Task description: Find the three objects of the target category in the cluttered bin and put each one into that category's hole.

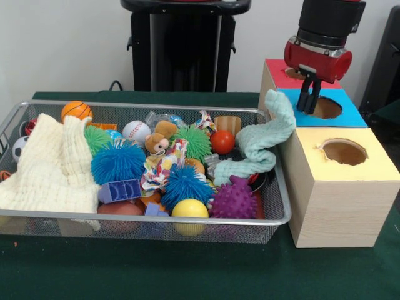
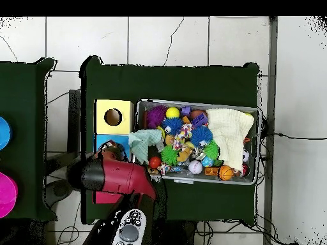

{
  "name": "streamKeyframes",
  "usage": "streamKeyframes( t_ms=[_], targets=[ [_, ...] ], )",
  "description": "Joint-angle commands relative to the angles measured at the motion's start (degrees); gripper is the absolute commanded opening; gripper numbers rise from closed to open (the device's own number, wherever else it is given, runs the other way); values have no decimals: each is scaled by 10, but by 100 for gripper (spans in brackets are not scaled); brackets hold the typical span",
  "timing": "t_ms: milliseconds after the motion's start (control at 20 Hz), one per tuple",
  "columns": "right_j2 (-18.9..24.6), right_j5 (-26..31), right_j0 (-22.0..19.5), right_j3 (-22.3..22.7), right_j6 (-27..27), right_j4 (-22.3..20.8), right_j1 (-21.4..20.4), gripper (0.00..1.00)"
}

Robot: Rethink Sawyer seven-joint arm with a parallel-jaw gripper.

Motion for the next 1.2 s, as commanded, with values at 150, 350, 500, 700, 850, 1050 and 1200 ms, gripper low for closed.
streamKeyframes(
  t_ms=[150, 350, 500, 700, 850, 1050, 1200],
  targets=[
    [1, 86, 40, 12, 57, -29, 19, 0],
    [-118, 85, 99, -41, 46, -73, 39, 0],
    [-138, 62, 94, -51, 26, -91, 34, 0],
    [-135, 25, 73, -57, 14, -111, 34, 0],
    [-127, 3, 59, -67, 17, -120, 46, 0],
    [-141, 0, 56, -81, 17, -138, 56, 0],
    [-158, 31, 50, -96, 13, -146, 59, 0]
  ],
)
